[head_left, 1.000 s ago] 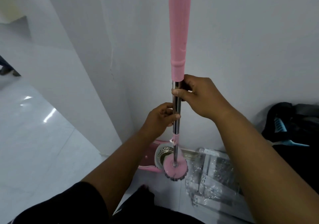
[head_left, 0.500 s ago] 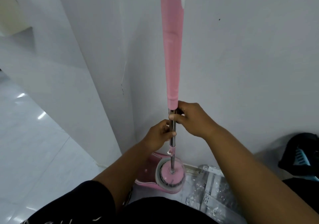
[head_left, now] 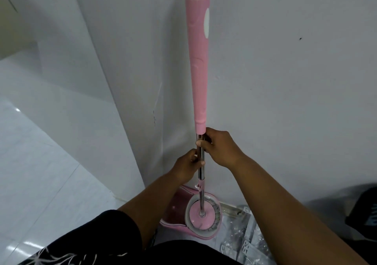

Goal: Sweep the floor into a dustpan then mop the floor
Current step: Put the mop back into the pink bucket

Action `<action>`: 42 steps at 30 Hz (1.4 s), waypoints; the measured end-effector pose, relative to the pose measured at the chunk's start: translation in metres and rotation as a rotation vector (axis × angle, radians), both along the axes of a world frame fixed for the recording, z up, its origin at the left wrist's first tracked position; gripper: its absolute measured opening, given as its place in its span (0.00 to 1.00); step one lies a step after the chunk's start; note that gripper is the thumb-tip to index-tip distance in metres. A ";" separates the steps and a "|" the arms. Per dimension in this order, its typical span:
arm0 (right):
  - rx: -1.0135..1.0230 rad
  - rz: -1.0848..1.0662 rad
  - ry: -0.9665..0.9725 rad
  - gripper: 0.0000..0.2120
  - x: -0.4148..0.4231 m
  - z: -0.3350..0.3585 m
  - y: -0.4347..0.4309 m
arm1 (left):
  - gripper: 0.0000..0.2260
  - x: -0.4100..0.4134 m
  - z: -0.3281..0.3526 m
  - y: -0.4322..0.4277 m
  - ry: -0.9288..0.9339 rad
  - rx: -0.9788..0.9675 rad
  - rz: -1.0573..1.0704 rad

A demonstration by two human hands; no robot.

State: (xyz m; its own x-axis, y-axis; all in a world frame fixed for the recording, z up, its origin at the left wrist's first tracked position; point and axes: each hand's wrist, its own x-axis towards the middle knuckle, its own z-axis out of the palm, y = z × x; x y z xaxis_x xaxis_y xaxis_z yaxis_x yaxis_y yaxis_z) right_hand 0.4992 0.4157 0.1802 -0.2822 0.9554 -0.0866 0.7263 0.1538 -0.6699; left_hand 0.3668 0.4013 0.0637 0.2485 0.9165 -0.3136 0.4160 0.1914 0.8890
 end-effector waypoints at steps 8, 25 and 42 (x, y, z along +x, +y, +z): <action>0.020 -0.014 -0.010 0.05 -0.021 -0.006 0.023 | 0.12 -0.012 -0.005 0.018 0.020 -0.054 0.046; 0.022 -0.133 -0.061 0.17 -0.033 -0.021 0.002 | 0.15 -0.016 0.005 0.014 0.031 -0.030 0.134; 0.411 0.126 -0.302 0.24 0.002 -0.009 -0.064 | 0.29 -0.039 0.067 -0.092 0.700 0.364 0.194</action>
State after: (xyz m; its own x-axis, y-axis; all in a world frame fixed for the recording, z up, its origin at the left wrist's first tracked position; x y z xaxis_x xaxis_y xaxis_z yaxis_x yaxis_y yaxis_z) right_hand 0.5007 0.3522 0.1714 -0.4172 0.8881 0.1932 0.8369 0.4583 -0.2994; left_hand 0.3282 0.3092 0.1305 -0.0683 0.9976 -0.0116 0.8880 0.0661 0.4551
